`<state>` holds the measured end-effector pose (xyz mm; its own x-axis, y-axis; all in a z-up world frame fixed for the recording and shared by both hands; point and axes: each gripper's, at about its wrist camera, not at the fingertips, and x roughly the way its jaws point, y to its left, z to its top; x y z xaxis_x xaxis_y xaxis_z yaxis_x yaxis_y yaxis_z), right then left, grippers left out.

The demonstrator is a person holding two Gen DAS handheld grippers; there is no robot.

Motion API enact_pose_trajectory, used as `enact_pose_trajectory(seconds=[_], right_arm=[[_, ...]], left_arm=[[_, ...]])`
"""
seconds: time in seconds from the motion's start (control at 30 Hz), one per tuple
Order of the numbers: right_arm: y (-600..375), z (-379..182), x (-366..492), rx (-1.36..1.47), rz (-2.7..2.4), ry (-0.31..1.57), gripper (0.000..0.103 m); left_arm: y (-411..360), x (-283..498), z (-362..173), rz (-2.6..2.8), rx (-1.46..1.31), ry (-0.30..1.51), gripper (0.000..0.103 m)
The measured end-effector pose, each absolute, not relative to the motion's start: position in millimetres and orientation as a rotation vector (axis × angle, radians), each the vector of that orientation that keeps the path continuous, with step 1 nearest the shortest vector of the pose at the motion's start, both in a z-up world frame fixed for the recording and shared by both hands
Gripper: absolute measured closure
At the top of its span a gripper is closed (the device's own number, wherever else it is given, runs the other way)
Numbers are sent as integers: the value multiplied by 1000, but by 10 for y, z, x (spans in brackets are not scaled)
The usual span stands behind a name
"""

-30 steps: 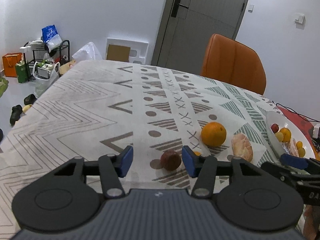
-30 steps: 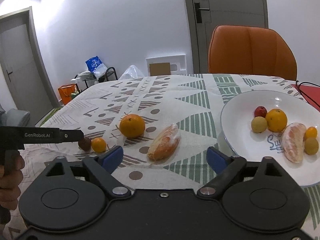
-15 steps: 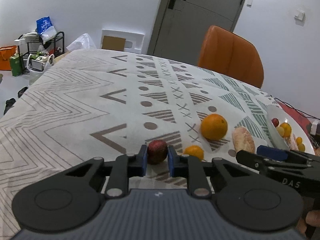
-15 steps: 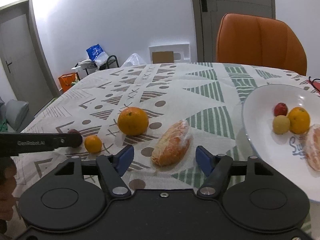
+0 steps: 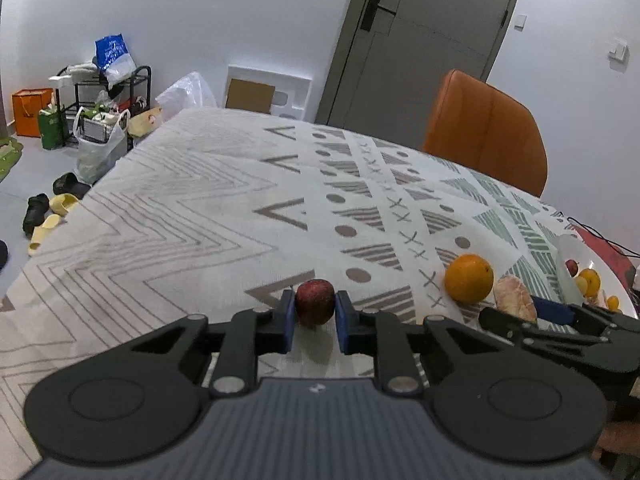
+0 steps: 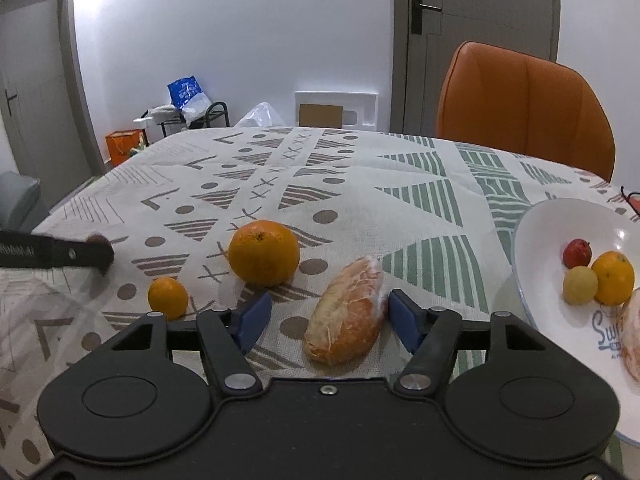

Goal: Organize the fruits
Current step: 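Grasp a dark red plum with the left tool while the right tool grasps the wrapped pomelo segment, then carry the plum and wrapped pomelo segment onto the plate and open both tools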

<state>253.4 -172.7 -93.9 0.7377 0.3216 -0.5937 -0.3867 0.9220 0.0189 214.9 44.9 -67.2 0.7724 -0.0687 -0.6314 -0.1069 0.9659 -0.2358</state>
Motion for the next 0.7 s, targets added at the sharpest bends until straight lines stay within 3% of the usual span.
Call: enact_pose_trajectory(seconds=[0.13,0.27,0.7], right_arm=[[-1739,-923,2531,-131,364,625,62],[-1752,-913,2485,-152,368,623,69],[-1950,-825,2260,-105,378,609,71]], left_arm=[[418,2122,-670,15,-265,690,84],[373,2083,-669,7,-257,695,84],[189,1977,-518,-27,-226,669,84]])
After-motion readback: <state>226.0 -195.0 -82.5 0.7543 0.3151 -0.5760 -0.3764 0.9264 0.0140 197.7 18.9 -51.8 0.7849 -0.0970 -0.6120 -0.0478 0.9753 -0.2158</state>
